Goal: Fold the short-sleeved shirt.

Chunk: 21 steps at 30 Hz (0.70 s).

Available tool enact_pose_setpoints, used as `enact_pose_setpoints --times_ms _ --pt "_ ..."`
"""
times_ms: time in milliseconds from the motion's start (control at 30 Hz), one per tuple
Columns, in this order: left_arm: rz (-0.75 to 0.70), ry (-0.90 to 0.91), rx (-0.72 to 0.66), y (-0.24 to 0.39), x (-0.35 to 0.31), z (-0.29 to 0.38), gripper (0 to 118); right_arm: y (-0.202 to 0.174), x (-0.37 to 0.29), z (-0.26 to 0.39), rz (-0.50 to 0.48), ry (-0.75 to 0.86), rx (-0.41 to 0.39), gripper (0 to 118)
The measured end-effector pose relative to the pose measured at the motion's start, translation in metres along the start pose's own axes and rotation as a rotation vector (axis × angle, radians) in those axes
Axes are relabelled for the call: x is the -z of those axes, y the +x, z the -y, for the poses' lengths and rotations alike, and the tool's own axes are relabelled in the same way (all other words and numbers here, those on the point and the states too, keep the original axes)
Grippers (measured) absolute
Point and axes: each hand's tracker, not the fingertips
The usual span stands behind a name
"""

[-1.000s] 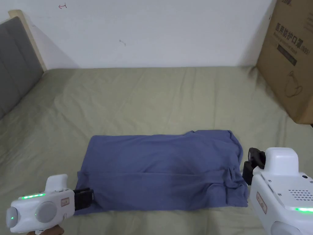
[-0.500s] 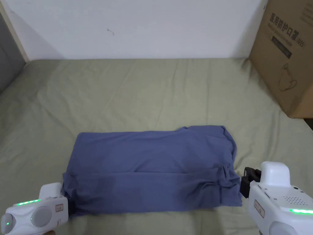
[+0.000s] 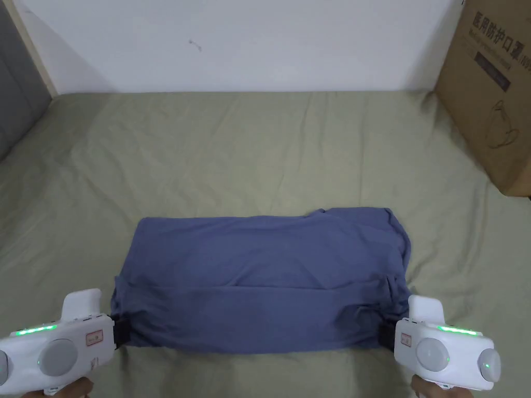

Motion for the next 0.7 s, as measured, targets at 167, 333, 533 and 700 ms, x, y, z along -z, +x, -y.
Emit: enact_pose_setpoints --times_ms 167,333,533,700 --pt "-0.001 -0.003 -0.028 -0.007 -0.005 0.005 6 0.004 -0.034 0.003 -0.02 0.091 -0.02 19" --pt "0.023 0.015 -0.088 -0.018 -0.022 0.011 6 0.021 -0.077 0.007 -0.047 0.137 0.019 19" --pt "0.047 -0.006 -0.091 -0.017 -0.048 0.051 6 0.049 -0.107 0.048 -0.081 0.107 0.077 19" --pt "0.014 -0.04 -0.093 -0.017 -0.047 0.091 6 0.067 -0.1 0.091 -0.01 0.018 0.093 11"
